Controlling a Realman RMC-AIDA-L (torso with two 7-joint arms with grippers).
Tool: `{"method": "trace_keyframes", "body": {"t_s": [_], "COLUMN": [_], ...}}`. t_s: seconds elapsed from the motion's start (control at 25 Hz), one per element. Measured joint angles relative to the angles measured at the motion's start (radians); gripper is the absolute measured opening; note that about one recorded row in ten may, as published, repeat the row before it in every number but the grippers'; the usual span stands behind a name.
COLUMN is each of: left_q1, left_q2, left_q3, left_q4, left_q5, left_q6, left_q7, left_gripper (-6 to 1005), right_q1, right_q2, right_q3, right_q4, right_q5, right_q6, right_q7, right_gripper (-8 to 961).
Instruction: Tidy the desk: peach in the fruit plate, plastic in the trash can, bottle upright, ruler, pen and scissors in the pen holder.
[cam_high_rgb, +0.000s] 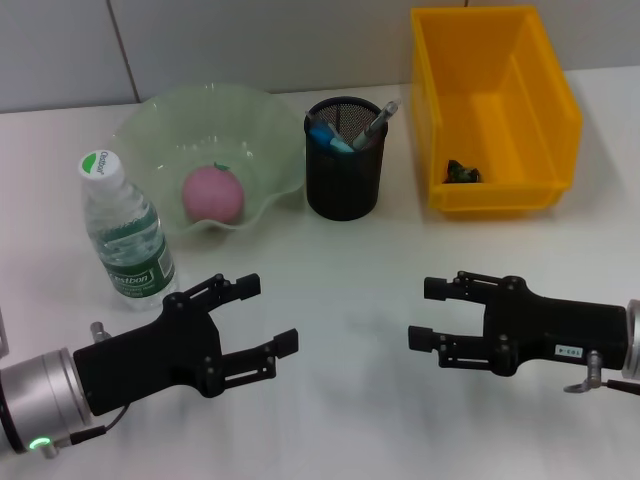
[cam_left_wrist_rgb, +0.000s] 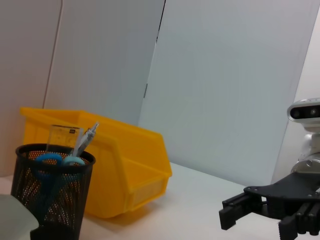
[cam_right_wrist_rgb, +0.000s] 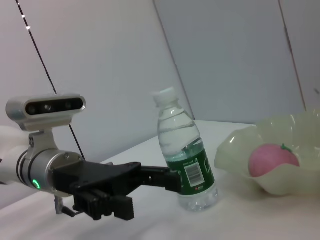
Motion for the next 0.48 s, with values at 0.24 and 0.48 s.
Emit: {"method": "trace_keyframes", "body": {"t_s": [0.24, 0.48], "left_q1": [0.004, -0.002], "left_q2": [0.002, 0.003], "left_q3": [0.023, 0.027], "left_q4": [0.031, 0.061], "left_q5": [0.000, 0.038], "left_q6": [-0.002, -0.020], "left_q7": [-0.015, -0.048], "left_gripper": [873, 873], "right_q1": [0.006, 0.019], "right_q2": [0.004, 0.008], "right_q3": [0.000, 0.001], "right_q4": [0.002, 0.002], "right_q5": [-0.005, -0.005], "right_q6": [0.003, 0.003], "right_q7": [-0.006, -0.006], "right_gripper": [773, 773]}}
